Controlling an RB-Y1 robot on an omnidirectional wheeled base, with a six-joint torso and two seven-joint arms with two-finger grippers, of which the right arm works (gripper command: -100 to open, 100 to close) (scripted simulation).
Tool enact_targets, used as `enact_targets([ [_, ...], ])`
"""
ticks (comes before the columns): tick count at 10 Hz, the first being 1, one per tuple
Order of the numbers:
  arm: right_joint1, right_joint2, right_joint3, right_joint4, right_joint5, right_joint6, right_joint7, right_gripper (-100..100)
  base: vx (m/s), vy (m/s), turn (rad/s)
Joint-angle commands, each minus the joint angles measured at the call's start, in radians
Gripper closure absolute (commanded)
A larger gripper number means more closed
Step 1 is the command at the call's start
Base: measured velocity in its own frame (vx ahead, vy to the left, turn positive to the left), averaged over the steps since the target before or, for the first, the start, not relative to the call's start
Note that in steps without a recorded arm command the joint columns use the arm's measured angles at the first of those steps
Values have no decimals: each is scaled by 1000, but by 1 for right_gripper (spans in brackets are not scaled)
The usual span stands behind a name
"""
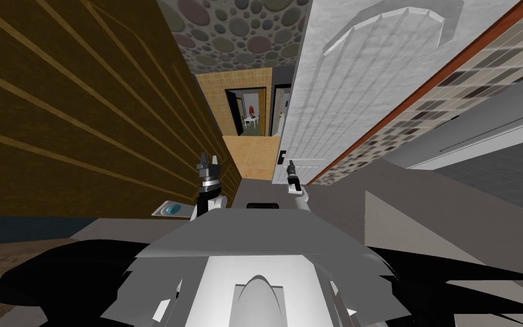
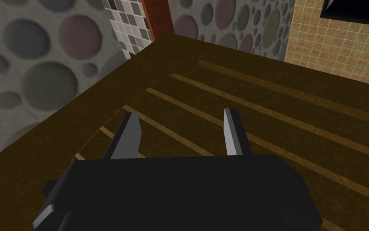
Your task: Pull the door open
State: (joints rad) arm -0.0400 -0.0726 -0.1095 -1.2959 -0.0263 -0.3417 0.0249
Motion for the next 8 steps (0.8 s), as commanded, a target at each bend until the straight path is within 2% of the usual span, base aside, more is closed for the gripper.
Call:
enact_targets([
  [1,-17,5,-3,30,-3,6,-2,-100,89,-13,9],
  [2,-34,9,-6,59,-7,13,-5,-100,132,-9,14],
  [8,-88,23,-16,156,-21,36,-15,-100,126,-7,10],
])
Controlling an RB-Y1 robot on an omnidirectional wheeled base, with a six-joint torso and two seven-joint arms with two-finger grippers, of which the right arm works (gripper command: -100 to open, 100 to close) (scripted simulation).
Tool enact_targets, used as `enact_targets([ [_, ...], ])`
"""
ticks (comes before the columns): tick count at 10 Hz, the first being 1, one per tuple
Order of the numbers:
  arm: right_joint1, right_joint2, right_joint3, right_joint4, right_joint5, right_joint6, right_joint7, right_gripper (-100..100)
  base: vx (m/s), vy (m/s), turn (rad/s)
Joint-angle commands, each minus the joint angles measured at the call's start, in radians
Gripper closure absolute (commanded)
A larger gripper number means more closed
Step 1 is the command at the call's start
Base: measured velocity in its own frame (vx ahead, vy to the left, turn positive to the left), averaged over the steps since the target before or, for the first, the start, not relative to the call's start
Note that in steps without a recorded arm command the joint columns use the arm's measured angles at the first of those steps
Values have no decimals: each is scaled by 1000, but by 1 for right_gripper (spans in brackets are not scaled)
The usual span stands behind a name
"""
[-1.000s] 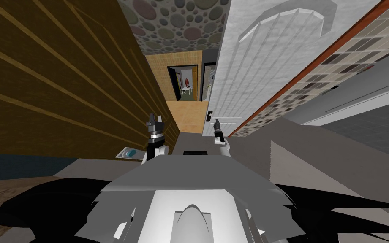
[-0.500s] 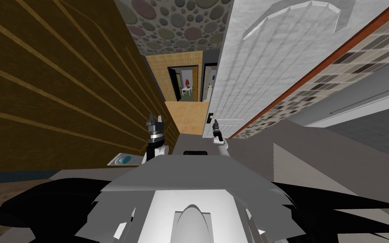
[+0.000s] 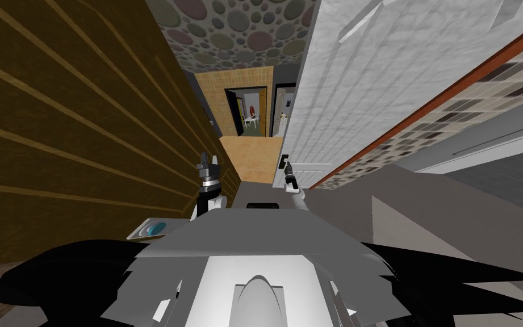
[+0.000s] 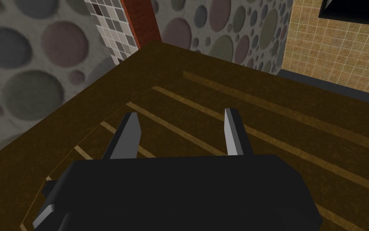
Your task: Pull the door open
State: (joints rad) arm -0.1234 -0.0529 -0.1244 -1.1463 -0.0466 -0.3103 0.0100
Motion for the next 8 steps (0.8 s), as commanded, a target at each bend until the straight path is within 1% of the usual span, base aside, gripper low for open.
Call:
enact_targets([
  [1,0,0,0,0,0,0,0,-100,46,-4,4],
  [2,0,-34,-15,15,-12,-4,-19,-100,93,7,158],
  [3,1,-56,-25,23,-19,-7,-32,-100,144,33,174],
  [5,4,-100,-46,39,-35,-13,-59,-100,204,51,182],
  [6,5,-118,-54,46,-42,-15,-69,-100,162,27,134],
  [7,6,-131,-60,51,-47,-17,-77,-100,119,13,102],
  [8,4,-117,-57,51,-42,-20,-68,-100,51,2,15],
])
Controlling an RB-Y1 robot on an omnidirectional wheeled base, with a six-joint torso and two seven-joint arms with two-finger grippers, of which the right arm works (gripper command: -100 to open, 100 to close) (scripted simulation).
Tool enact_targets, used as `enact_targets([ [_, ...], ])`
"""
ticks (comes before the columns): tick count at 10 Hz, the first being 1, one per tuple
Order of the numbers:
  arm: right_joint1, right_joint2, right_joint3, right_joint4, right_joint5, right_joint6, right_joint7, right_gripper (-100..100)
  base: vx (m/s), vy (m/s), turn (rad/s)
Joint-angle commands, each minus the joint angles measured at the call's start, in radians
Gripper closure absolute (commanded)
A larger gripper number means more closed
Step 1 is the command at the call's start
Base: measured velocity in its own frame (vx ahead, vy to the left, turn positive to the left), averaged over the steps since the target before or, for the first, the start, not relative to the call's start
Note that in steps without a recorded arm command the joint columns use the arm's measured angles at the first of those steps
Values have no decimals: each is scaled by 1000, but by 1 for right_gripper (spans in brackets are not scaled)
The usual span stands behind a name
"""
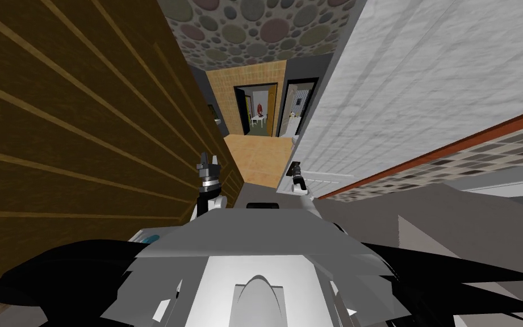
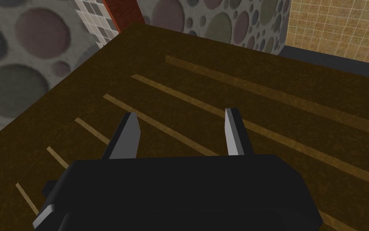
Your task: Pull the door open
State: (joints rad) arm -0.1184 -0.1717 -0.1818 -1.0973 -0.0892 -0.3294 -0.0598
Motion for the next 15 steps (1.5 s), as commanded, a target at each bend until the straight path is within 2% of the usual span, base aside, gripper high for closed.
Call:
enact_targets([
  [1,-1,1,1,2,1,-1,2,100,1,-1,-15],
  [6,-1,1,1,2,1,-1,2,100,-11,0,3],
  [10,6,-33,35,6,-4,-10,-35,100,-147,-65,135],
  [15,16,-94,94,10,-12,-26,-99,100,-234,-102,196],
])
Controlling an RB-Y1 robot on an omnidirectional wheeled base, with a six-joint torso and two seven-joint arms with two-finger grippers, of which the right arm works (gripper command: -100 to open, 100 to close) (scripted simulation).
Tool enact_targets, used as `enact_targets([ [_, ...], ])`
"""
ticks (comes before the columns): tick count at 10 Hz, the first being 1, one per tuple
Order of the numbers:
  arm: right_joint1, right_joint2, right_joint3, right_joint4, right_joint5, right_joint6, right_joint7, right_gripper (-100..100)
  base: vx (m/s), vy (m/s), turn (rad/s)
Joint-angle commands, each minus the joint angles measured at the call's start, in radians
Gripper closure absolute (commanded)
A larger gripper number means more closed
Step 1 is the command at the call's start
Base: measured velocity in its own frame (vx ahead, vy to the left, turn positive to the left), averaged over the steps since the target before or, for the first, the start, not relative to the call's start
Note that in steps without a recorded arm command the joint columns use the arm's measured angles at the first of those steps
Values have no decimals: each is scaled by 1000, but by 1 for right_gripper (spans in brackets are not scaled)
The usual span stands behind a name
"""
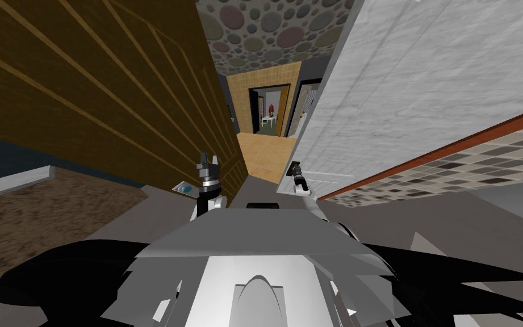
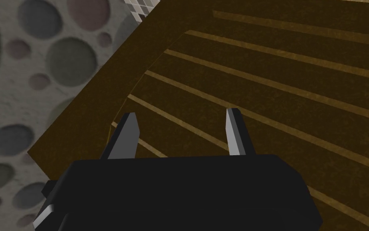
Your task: Pull the door open
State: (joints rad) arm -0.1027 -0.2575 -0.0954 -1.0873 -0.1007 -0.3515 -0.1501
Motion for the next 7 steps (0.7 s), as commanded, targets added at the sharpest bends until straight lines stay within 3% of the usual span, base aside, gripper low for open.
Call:
enact_targets([
  [1,2,-18,17,0,-2,-6,-20,100,-208,-111,163],
  [3,6,-37,34,2,-5,-11,-40,100,-221,-84,145],
  [4,3,-29,33,2,-4,-9,-33,100,-87,-21,35],
  [7,23,-58,73,-14,-3,-19,-68,100,-208,-66,124],
])
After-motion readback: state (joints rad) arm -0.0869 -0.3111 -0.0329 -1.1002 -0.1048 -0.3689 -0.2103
